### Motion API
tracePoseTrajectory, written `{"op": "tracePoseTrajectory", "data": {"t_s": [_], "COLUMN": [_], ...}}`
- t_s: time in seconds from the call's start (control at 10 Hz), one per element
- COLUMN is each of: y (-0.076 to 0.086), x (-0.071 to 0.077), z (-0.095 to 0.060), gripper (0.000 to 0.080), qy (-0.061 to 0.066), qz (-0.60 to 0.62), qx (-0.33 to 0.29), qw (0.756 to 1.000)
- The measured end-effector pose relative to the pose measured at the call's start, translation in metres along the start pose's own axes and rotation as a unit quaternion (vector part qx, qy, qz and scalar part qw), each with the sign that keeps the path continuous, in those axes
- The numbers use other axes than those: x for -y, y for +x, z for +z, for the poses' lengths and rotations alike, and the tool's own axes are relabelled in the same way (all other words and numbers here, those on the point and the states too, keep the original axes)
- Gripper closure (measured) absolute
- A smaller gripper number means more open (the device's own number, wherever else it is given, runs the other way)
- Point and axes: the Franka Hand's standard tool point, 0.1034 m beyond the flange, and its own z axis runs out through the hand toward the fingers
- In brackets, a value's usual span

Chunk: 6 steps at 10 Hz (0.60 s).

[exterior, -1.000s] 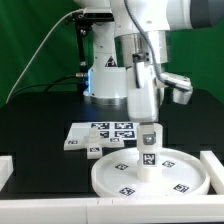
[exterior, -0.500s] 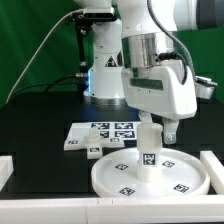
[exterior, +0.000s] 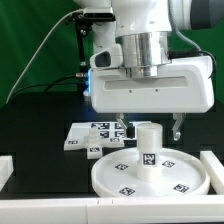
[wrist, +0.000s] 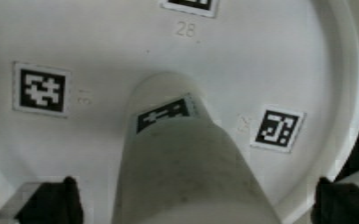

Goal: Assemble round table

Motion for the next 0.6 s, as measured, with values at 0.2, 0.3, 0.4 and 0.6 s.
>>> {"op": "tracePoseTrajectory", "data": {"t_s": [0.2,0.3,0.4,0.6], "y": [0.0006,0.0009,0.0026,0.0035], "x": [-0.0029,-0.0033,-0.0029,0.0028], "z": [0.0009,0.0009,0.0001,-0.0007], "gripper": [0.0151,0.0151,0.0151,0.0151], "qy": [-0.006,-0.007,-0.013,-0.015], "qz": [-0.071,-0.085,-0.181,-0.254], "qx": [0.000,0.000,-0.001,-0.013], "qw": [0.997,0.996,0.983,0.967]}}
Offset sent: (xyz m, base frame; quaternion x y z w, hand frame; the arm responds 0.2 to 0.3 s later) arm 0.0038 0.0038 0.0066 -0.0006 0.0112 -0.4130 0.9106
